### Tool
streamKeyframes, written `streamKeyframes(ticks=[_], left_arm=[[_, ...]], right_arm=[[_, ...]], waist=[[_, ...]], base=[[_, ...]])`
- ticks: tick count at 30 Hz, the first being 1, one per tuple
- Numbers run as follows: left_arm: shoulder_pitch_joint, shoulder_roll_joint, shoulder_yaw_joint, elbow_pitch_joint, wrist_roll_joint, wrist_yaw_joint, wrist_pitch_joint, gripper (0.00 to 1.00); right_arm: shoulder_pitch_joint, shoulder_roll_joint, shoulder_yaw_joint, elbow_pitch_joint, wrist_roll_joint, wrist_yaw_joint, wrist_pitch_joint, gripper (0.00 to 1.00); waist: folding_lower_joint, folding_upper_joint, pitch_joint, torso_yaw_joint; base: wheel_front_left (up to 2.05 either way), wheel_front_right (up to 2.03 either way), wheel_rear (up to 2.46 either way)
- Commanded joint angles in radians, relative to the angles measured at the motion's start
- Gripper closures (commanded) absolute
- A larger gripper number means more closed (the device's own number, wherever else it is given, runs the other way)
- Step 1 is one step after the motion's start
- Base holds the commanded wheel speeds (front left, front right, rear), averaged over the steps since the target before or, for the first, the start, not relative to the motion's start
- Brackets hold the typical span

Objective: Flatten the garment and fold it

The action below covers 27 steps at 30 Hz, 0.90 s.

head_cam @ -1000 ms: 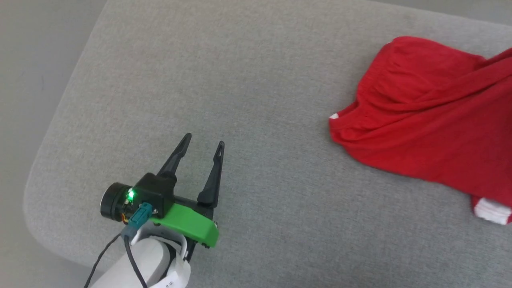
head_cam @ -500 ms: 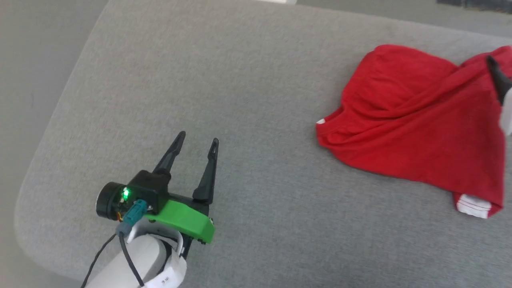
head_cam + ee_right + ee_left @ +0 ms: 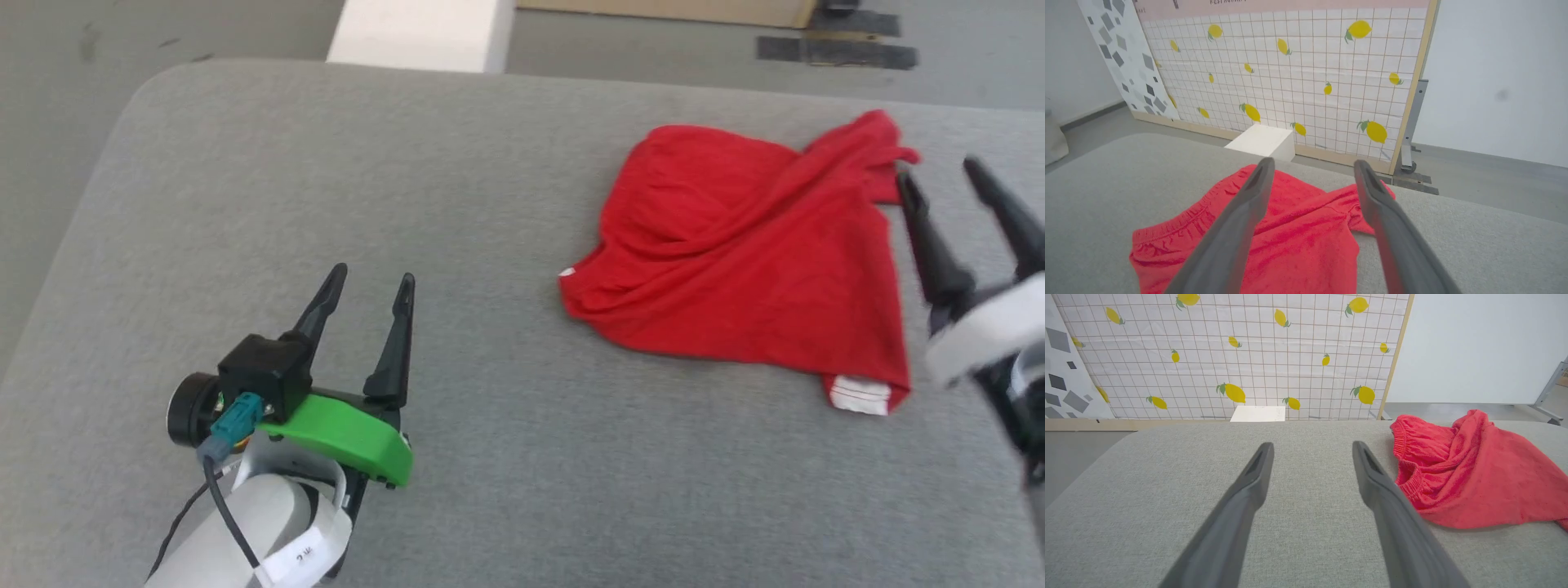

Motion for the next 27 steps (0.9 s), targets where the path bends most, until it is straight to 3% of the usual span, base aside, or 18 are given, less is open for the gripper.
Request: streamKeyframes(ticks=[1,8,13,20,27], left_arm=[[0.012,0.006,0.003,-0.004,-0.013,0.001,0.006,0.0],[0.029,0.023,-0.02,-0.008,-0.048,-0.027,0.064,0.0],[0.018,0.056,-0.076,-0.002,-0.063,-0.075,0.175,0.0],[-0.111,0.086,-0.126,-0.044,-0.067,-0.141,0.358,0.0],[-0.352,0.087,-0.189,-0.009,-0.068,-0.226,0.644,0.0]], right_arm=[[0.048,0.03,-0.02,-0.031,-0.025,-0.001,-0.017,0.0],[0.258,0.199,-0.096,-0.184,-0.133,-0.001,-0.03,0.0],[0.365,0.296,-0.124,-0.24,-0.201,-0.001,0.005,0.0],[0.404,0.336,-0.135,-0.28,-0.251,-0.001,0.038,0.0],[0.393,0.35,-0.136,-0.296,-0.266,-0.001,0.025,0.0]], waist=[[0.0,-0.0001,-0.024,-0.045],[0.0,-0.0001,-0.031,-0.089],[0.0,-0.0001,-0.029,-0.123],[0.0,-0.0001,0.026,-0.167],[0.0,-0.0001,0.109,-0.207]], base=[[0.0,0.0,0.0],[0.0,0.0,0.0],[0.0,0.0,0.0],[0.0,0.0,0.0],[0.0,0.0,0.0]])
